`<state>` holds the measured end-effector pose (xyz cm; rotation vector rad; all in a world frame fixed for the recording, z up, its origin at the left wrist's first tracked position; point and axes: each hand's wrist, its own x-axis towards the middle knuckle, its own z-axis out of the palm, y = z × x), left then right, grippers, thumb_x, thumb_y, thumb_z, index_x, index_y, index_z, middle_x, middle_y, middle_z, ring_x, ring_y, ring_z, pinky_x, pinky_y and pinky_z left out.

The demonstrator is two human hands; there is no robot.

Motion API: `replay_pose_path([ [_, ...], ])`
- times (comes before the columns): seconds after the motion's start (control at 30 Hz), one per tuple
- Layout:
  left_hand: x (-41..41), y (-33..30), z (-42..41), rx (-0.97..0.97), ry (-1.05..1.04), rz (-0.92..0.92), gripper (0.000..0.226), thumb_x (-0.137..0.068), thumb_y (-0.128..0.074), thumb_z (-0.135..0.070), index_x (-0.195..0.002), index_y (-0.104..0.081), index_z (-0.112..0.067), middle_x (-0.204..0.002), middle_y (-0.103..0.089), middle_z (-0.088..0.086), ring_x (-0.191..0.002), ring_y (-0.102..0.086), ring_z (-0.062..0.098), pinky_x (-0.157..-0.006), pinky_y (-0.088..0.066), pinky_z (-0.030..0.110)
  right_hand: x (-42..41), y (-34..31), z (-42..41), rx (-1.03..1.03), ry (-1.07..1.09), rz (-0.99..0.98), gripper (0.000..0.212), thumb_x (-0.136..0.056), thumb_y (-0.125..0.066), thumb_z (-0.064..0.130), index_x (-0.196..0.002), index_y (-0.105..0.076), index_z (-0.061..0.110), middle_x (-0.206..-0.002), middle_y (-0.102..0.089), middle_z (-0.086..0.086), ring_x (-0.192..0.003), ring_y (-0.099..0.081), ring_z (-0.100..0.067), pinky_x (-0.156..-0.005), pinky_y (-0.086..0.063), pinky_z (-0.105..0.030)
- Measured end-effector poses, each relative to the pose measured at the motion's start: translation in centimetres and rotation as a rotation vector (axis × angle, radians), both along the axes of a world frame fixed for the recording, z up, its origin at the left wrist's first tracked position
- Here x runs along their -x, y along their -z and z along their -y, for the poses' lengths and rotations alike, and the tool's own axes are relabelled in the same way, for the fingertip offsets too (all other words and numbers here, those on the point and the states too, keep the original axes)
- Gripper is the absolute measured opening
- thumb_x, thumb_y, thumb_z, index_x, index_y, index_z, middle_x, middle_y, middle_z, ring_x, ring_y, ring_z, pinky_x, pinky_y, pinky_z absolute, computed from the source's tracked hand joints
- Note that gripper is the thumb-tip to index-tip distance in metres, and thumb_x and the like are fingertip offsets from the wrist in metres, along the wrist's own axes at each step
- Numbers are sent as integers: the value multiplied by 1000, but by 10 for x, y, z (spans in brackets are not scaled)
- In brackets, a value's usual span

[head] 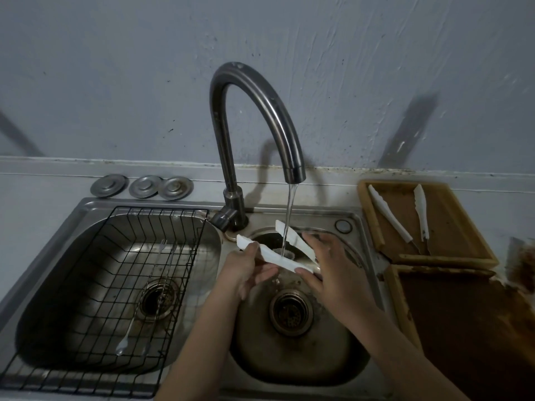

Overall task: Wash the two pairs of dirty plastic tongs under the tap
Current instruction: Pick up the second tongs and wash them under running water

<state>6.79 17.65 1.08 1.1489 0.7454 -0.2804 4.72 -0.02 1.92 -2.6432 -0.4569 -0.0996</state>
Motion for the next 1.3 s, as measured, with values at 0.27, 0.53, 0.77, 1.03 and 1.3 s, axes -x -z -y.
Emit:
replay_pose_path([
  [0.27, 8, -3, 25, -86, 81, 81, 29, -95, -45, -19, -87, -63, 3, -70, -71, 18, -62, -68, 25, -72, -58, 37, -5, 8, -3, 54, 263, -228, 88, -81, -39, 70, -143, -24, 10, -132, -55, -9, -112, -59, -24, -85, -49, -36],
  [0.53, 5, -16, 10, -2, 28, 186, 21, -95, -46, -12, -93, -57, 6, -81, -69, 21, -71, -70, 28, -71, -59, 33, -7, -2, -24, 58, 230, -128, 51, -90, -32, 58, -111, -48, 14, -94, -61, -2, -67, -52, -13, -47, -32, -23],
  [0.77, 6, -8, -4, 111, 22, 212, 6, -93, -50, -2, -88, -52, -2, -90, -66, 19, -58, -71, 17, -58, -60, 24, -19, -5, -44, -18, 276, -185, 56, -85, -43, 56, -120, -40, 13, -101, -61, -7, -83, -63, -24, -66, -52, -36],
  [1.03, 11, -3, -18, 238, 55, 251, 14, -92, -46, 5, -98, -52, -6, -105, -67, 24, -76, -74, 26, -74, -59, 37, -21, -1, -32, -118, 143, -314, 39, -86, -55, 46, -103, -43, 14, -79, -56, 3, -70, -59, -16, -53, -41, -26],
  [1.3, 4, 30, 16, 237, -104, 210, 50, -87, -44, 16, -133, -42, -4, -127, -58, 22, -98, -67, 37, -83, -56, 53, 6, 7, -5, -109, 184, -326, 29, -86, -62, 19, -96, -35, 17, -89, -55, -1, -71, -58, -13, -47, -36, -13],
])
